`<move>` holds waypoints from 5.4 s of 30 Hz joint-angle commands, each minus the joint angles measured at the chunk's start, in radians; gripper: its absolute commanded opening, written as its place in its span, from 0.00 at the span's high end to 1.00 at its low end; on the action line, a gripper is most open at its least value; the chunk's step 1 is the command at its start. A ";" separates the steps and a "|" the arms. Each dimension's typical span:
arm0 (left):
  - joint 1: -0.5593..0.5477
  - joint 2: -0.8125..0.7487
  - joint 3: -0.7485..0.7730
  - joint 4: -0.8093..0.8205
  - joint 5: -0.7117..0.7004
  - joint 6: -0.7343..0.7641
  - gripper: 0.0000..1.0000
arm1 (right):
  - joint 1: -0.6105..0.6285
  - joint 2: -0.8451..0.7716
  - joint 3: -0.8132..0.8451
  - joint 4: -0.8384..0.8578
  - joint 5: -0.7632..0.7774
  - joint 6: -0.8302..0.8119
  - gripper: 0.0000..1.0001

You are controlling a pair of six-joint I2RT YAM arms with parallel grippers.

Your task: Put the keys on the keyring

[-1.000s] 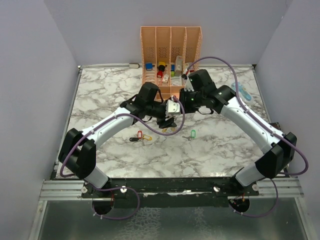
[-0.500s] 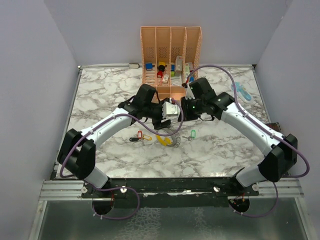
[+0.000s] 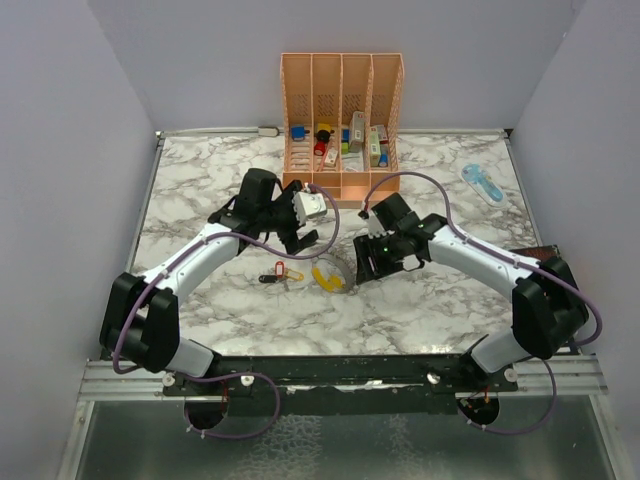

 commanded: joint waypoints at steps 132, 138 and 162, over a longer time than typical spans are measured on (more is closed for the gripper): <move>-0.132 0.028 0.201 -0.067 0.549 -0.278 0.42 | 0.077 -0.315 0.190 0.199 -0.043 0.038 0.98; -0.132 0.032 0.208 -0.086 0.480 -0.267 0.42 | 0.077 -0.319 0.193 0.210 -0.051 0.041 0.98; -0.131 0.022 0.190 -0.046 0.451 -0.294 1.00 | 0.077 -0.367 0.146 0.243 -0.046 0.042 0.98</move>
